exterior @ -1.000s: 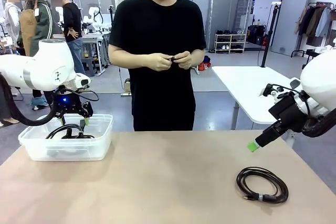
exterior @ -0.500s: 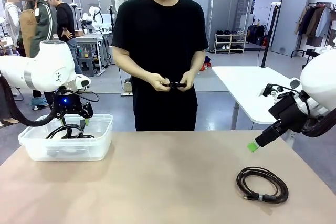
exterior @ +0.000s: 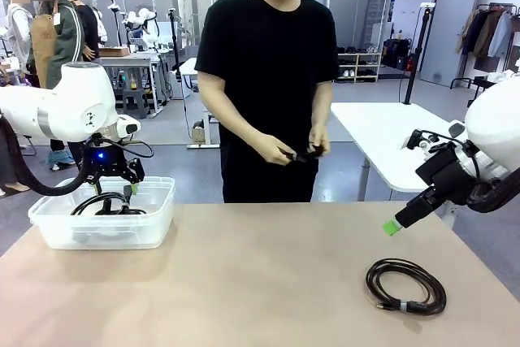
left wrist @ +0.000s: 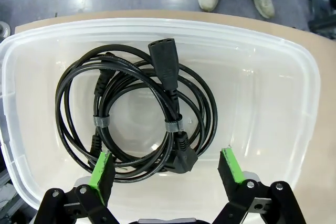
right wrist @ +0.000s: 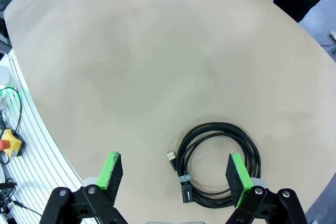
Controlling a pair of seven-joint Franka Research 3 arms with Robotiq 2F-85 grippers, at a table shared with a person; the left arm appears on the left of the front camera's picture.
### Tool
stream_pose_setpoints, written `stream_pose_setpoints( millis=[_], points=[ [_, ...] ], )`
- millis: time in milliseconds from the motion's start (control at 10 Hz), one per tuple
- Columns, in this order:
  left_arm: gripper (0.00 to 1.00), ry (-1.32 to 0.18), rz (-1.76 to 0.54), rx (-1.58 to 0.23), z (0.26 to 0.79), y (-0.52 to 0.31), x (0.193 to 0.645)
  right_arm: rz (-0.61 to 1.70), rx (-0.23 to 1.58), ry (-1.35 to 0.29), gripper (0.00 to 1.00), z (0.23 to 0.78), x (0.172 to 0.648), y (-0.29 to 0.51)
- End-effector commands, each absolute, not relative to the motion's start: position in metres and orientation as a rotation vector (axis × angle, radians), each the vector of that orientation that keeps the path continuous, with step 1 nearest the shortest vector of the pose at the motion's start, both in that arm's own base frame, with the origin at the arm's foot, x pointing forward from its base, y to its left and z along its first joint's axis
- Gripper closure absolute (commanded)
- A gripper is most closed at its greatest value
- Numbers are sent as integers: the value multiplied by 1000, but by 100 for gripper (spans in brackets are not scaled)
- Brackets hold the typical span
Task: Organize and store the cables.
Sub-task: Place the USB Extension Cable into the Organizing box.
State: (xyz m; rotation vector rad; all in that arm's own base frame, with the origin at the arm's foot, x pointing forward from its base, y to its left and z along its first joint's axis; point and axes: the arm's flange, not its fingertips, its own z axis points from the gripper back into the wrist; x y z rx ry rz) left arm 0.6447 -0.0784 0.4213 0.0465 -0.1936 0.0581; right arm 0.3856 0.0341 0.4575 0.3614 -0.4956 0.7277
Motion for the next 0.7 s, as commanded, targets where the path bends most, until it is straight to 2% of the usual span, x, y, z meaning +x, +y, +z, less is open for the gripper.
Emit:
stream_pose_setpoints(
  millis=[0, 100, 300, 600],
  points=[
    [0, -196, -29, 49, 444, -85, 649, 719, 365, -508, 0, 457, 388, 35],
    [0, -127, -133, 26, 464, -81, 639, 719, 365, -508, 0, 457, 388, 35],
    [0, -129, -314, -9, 492, -60, 597, 719, 365, -508, 0, 457, 388, 35],
    [0, -251, -566, -144, 520, -21, 505, 719, 365, -508, 0, 457, 388, 35]
  ],
)
